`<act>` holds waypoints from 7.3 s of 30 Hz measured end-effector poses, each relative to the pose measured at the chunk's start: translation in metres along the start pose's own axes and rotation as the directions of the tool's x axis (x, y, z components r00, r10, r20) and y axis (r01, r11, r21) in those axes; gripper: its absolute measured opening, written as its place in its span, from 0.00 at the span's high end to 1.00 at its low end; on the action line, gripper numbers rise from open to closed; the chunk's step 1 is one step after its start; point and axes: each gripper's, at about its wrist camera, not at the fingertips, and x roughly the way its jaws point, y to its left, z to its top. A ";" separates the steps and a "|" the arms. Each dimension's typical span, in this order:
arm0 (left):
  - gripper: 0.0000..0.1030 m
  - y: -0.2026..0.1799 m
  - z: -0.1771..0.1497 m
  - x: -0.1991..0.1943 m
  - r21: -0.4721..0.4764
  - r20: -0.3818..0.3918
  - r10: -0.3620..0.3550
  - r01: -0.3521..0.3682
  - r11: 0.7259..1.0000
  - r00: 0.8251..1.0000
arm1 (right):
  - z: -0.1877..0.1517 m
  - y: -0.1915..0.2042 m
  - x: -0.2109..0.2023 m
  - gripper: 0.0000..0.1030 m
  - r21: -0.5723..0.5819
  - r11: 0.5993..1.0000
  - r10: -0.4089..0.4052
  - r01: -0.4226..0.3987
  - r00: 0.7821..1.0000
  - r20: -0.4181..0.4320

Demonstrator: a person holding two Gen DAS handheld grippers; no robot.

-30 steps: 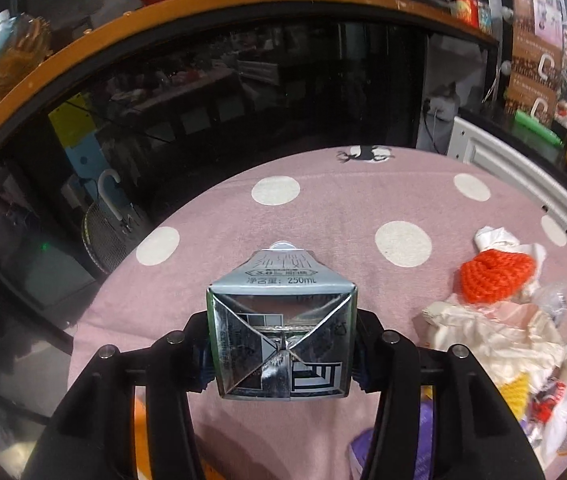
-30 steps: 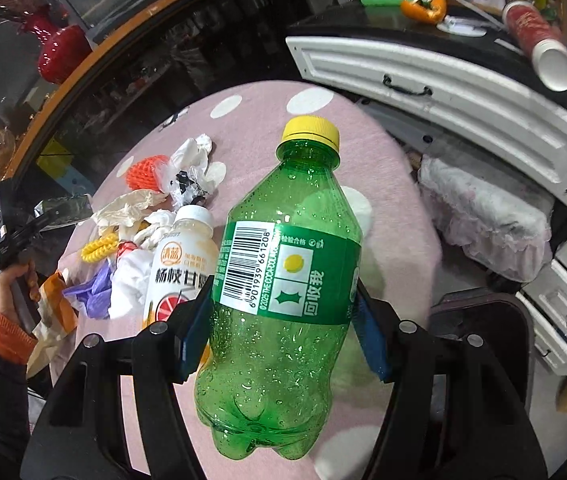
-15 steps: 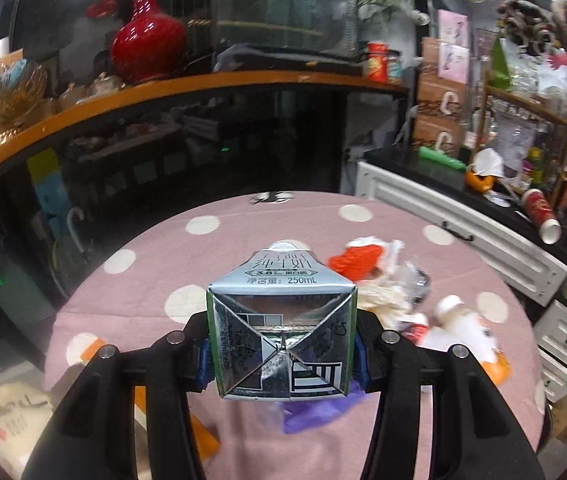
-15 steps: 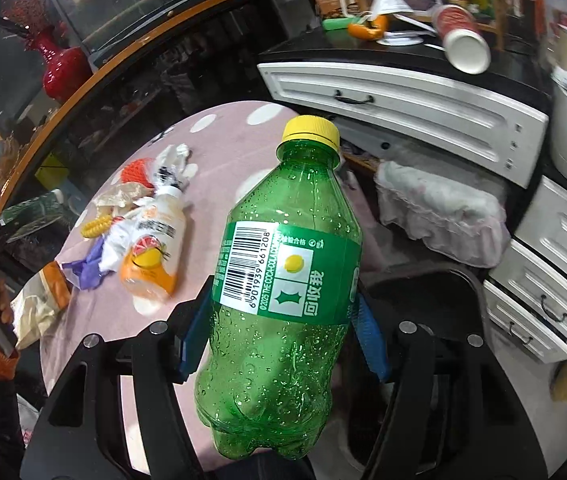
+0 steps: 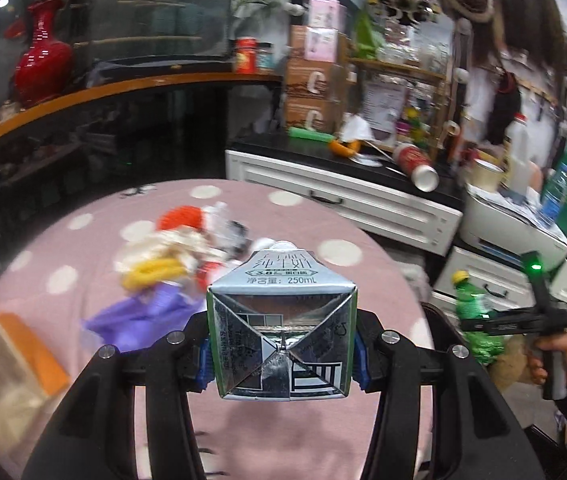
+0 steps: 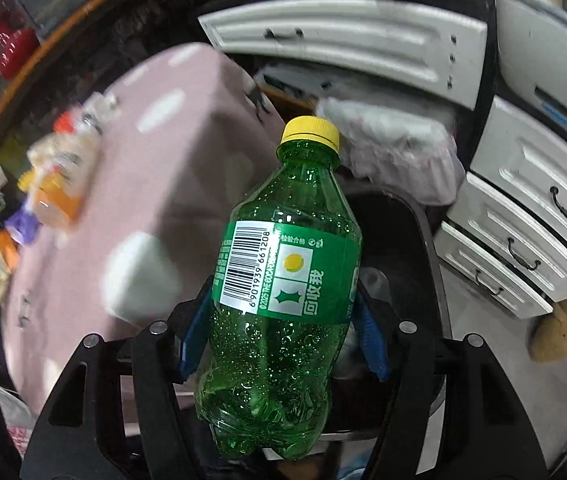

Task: Collect trash
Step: 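Carry the green bottle over the black bin and release it with the right tool, then lower the milk carton into the black bin and open the left tool, then grasp the white-orange juice bottle with the right tool, then grasp the crumpled white tissue with the left tool, then carry the juice bottle to the bin and release it with the right tool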

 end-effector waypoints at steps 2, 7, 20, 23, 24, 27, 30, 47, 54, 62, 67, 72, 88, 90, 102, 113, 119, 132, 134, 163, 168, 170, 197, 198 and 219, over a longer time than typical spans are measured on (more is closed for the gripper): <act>0.51 -0.020 -0.006 0.009 0.019 -0.019 -0.039 0.039 0.999 0.999 | -0.001 -0.004 0.022 0.38 -0.013 0.999 -0.031 0.030 0.999 -0.040; 0.52 -0.061 -0.018 0.032 0.033 -0.068 -0.129 0.132 0.991 0.989 | 0.000 -0.011 0.075 0.38 -0.031 0.995 -0.096 0.093 0.987 -0.127; 0.52 -0.154 -0.034 0.063 0.085 -0.138 -0.263 0.276 0.957 0.955 | -0.017 -0.033 0.185 0.38 -0.062 0.989 -0.145 0.131 0.920 -0.365; 0.51 -0.169 -0.040 0.070 0.107 -0.159 -0.270 0.288 0.952 0.950 | -0.018 -0.044 0.182 0.37 -0.036 0.991 -0.135 0.131 0.922 -0.362; 0.52 -0.172 -0.042 0.073 0.111 -0.167 -0.270 0.290 0.950 0.948 | -0.018 -0.047 0.178 0.37 -0.023 0.992 -0.126 0.126 0.926 -0.356; 0.52 -0.179 -0.048 0.082 0.114 -0.194 -0.272 0.297 0.948 0.943 | -0.014 -0.058 0.150 0.30 0.003 0.994 -0.106 0.111 0.948 -0.299; 0.51 -0.184 -0.055 0.091 0.113 -0.218 -0.265 0.294 0.949 0.939 | -0.012 -0.068 0.116 0.30 -0.001 0.990 -0.138 0.142 0.963 -0.229; 0.51 -0.242 -0.107 0.177 0.238 -0.400 -0.144 0.255 0.937 0.905 | -0.034 -0.133 -0.032 0.29 0.200 0.953 -0.249 0.229 0.965 0.083; 0.51 -0.249 -0.122 0.198 0.241 -0.451 -0.119 0.249 0.938 0.885 | -0.038 -0.122 -0.038 0.29 0.198 0.959 -0.227 0.202 0.967 0.112; 0.14 -0.254 -0.136 0.225 0.268 -0.540 -0.054 0.232 0.935 0.840 | -0.036 -0.111 -0.039 0.29 0.185 0.966 -0.206 0.182 0.971 0.120; 0.07 -0.255 -0.140 0.214 0.296 -0.543 -0.054 0.251 0.921 0.838 | -0.034 -0.110 -0.045 0.24 0.196 0.964 -0.209 0.180 0.968 0.137; 0.07 -0.250 -0.134 0.187 0.273 -0.522 -0.106 0.284 0.919 0.847 | -0.032 -0.105 -0.047 0.23 0.190 0.966 -0.201 0.173 0.970 0.135; 0.05 -0.197 -0.083 0.056 0.203 -0.337 -0.260 0.340 0.918 0.905 | -0.012 -0.046 -0.054 0.20 0.096 0.993 -0.083 0.069 0.986 0.143; 0.05 -0.189 -0.076 0.042 0.185 -0.301 -0.290 0.354 0.917 0.909 | -0.010 -0.034 -0.053 0.20 0.072 0.996 -0.065 0.056 0.988 0.140; 0.05 -0.094 -0.058 0.008 0.097 -0.167 -0.163 0.181 0.979 0.972 | -0.001 0.075 -0.042 0.19 -0.141 0.988 0.081 -0.065 0.990 0.114; 0.05 0.015 -0.059 -0.016 0.026 -0.126 0.080 -0.077 0.997 0.989 | 0.023 0.169 -0.021 0.19 -0.289 0.950 0.144 -0.122 0.988 0.056; 0.05 0.072 -0.059 -0.028 -0.033 -0.119 0.181 -0.186 0.982 0.976 | 0.046 0.209 -0.002 0.19 -0.314 0.937 0.157 -0.150 0.988 -0.003; 0.05 0.114 -0.059 -0.034 -0.052 -0.125 0.238 -0.246 0.968 0.963 | 0.106 0.270 0.047 0.31 -0.313 0.939 0.105 -0.143 0.985 -0.134; 0.05 0.113 -0.060 -0.029 -0.044 -0.133 0.233 -0.240 0.970 0.963 | 0.108 0.280 0.056 0.35 -0.346 0.933 0.048 -0.094 0.989 -0.140; 0.12 0.115 0.018 0.054 0.090 -0.138 0.250 -0.239 0.967 0.958 | 0.094 0.254 0.035 0.41 -0.379 0.921 0.095 -0.093 0.995 -0.013; 0.20 0.115 0.039 0.095 0.167 -0.179 0.281 -0.252 0.953 0.943 | 0.082 0.243 0.015 0.41 -0.388 0.915 0.129 -0.116 0.992 0.009; 0.20 0.115 0.046 0.111 0.180 -0.203 0.268 -0.233 0.956 0.942 | 0.078 0.239 0.010 0.41 -0.387 0.913 0.145 -0.131 0.989 0.006; 0.88 0.113 0.072 0.093 0.166 -0.081 0.273 -0.258 0.952 0.958 | 0.047 0.201 -0.021 0.41 -0.323 0.925 0.232 -0.200 0.970 0.065; 0.88 0.114 0.072 0.084 0.153 -0.066 0.273 -0.260 0.953 0.960 | 0.045 0.199 -0.023 0.41 -0.320 0.925 0.237 -0.204 0.969 0.067; 0.88 0.044 0.035 -0.034 -0.029 0.089 0.021 -0.019 0.999 0.996 | -0.001 0.132 -0.075 0.41 -0.261 0.955 0.185 -0.139 0.970 0.160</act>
